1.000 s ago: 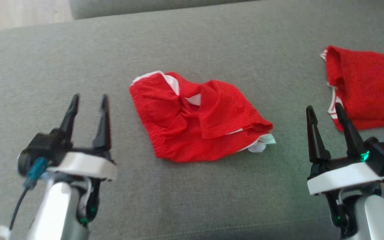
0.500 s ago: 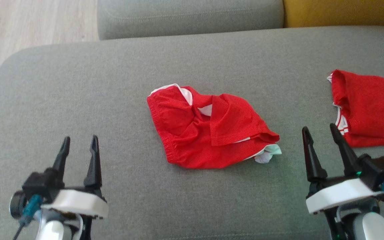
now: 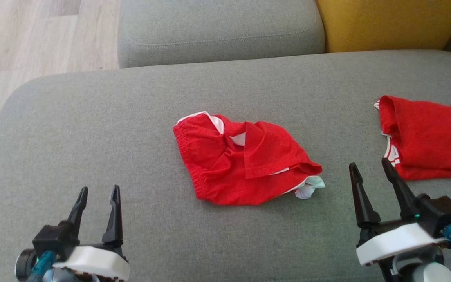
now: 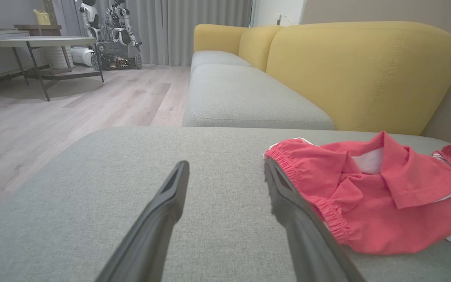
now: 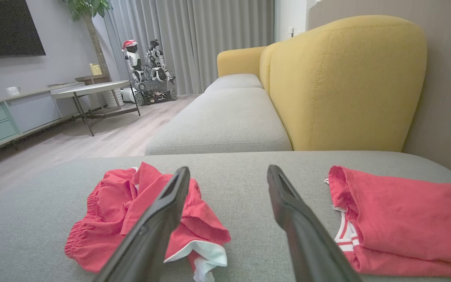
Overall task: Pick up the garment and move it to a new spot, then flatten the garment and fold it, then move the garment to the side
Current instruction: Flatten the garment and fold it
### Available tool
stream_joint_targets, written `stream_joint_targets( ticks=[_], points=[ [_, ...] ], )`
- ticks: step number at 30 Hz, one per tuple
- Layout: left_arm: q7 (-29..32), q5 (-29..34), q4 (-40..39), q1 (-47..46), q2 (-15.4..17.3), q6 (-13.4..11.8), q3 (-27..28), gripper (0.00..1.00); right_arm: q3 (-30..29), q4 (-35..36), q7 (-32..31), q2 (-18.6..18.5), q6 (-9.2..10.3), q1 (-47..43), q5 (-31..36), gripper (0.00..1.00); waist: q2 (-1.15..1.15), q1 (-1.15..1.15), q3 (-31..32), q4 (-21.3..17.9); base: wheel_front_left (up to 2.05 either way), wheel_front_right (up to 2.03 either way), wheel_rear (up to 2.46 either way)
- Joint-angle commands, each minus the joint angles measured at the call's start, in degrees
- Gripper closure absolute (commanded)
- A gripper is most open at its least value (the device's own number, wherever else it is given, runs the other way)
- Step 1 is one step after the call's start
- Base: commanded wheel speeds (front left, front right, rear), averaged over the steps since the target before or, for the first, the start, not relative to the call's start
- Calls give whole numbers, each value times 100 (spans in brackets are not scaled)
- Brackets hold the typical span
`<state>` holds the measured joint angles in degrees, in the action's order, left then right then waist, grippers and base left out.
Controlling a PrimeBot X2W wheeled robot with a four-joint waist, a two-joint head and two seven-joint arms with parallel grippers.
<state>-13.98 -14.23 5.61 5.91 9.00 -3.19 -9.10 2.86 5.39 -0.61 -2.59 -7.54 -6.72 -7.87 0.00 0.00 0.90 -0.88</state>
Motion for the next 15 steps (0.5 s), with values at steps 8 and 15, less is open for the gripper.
stream_joint_targets(
  ticks=[8, 15],
  points=[
    [58, -32, -309, -105, 103, -102, 138, 0, 168, 322, -39, -29, 5, 58, 63, 0, 0, 0, 18, 11, 0, 0, 0],
    [73, -52, -328, -89, 127, -132, 108, 0, 188, 311, -56, -29, 5, 64, 46, 0, 0, 0, 10, -8, 0, 0, 0]
  ],
)
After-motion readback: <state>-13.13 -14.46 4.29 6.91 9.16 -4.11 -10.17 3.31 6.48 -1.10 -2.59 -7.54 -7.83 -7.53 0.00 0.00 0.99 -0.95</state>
